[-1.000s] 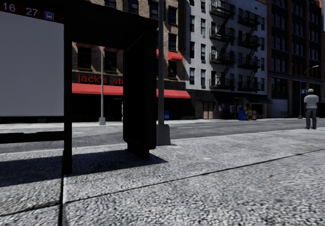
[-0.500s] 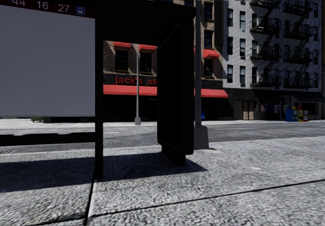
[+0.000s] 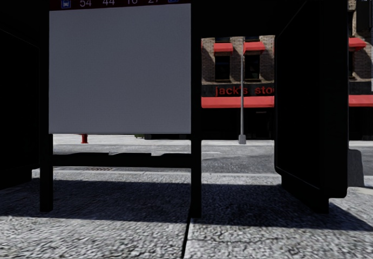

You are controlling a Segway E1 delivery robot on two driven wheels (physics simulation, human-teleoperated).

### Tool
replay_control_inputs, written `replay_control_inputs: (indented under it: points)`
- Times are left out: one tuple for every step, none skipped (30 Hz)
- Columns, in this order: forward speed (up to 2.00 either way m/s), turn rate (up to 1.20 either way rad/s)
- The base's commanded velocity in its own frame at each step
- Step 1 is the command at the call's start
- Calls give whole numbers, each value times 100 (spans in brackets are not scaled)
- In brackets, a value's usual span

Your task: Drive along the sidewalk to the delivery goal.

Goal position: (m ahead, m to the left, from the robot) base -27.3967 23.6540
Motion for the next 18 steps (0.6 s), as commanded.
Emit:
replay_control_inputs:
  points:
    - [99,93]
    - [100,93]
    - [100,93]
    - [100,93]
    - [100,93]
    - [100,93]
    - [105,93]
    - [113,93]
    - [119,93]
    - [119,93]
    - [121,93]
    - [122,93]
    - [122,93]
    - [122,93]
    - [122,93]
    - [122,93]
    - [122,93]
    - [122,94]
